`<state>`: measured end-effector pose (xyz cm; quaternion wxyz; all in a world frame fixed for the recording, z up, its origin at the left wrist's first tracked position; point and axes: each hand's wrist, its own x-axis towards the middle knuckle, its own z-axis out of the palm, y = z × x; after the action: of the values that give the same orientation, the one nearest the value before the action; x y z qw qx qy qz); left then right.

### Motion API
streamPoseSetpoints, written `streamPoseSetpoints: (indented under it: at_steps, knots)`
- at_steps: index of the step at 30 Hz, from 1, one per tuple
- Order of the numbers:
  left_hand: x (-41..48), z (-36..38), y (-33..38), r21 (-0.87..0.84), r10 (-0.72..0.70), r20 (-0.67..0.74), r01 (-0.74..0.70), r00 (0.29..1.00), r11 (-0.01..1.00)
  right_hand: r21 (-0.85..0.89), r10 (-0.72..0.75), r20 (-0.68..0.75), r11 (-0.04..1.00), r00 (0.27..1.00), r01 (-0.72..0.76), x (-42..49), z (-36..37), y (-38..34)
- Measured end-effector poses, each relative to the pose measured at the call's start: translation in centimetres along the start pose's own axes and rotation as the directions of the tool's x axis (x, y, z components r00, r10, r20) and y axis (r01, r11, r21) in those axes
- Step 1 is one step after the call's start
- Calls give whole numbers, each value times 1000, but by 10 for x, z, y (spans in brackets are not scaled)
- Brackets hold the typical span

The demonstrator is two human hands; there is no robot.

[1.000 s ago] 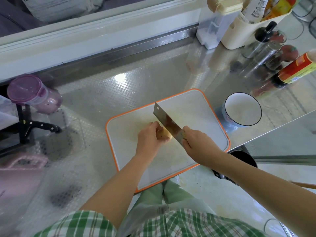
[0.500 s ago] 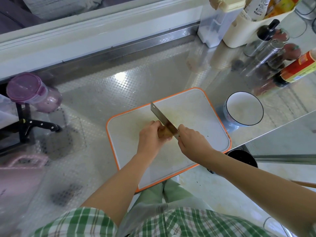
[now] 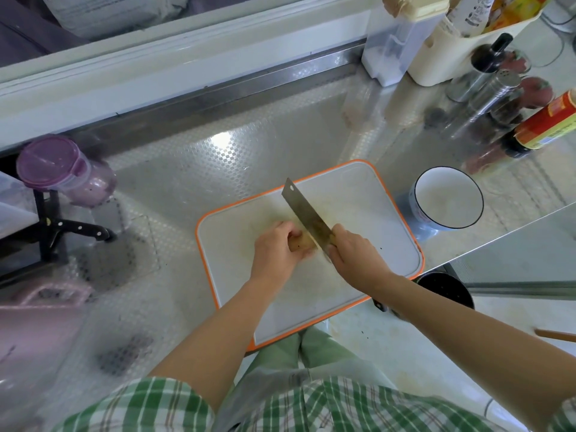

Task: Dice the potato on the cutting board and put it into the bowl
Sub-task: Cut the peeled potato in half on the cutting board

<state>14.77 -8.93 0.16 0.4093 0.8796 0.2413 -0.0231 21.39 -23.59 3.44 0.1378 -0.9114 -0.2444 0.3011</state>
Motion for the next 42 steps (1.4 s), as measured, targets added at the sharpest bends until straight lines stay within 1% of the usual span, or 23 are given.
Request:
streamPoseSetpoints:
  at_steps: [4, 8, 15, 21, 26, 32, 38, 42]
  knots:
    - [0, 0, -1, 14, -27, -16, 27, 999, 1000, -14, -55, -38, 998, 998, 54, -13, -22, -3]
    - [0, 0, -1, 32, -36, -23, 37, 999, 999, -77, -89, -1, 993, 996, 89, -25, -28, -7]
    - [0, 0, 0, 63, -36, -17, 37, 999, 997, -105, -52, 26, 993, 998, 54, -28, -18, -7]
    - [-1, 0, 2, 79, -5, -17, 6, 1000, 997, -108, -20, 30, 994, 999, 23, -26, -13, -12]
    - [-2, 1, 4, 38, -16, -10, 17, 1000, 999, -104, 20, 37, 994, 999, -16, -10, -4, -21]
    - [-1, 0, 3, 24, -9, 0, 9, 1000, 1000, -55, 48, 29, 997, 998, -47, 1, 6, -19]
    - [0, -2, 4, 21, -7, 10, 7, 1000, 1000, -27, 39, 32, 999, 999, -38, 1, 7, -18]
    - [0, -2, 3, 3, -28, 1, 28, 1000, 1000, -74, 14, 45, 997, 999, -10, -7, 3, -15]
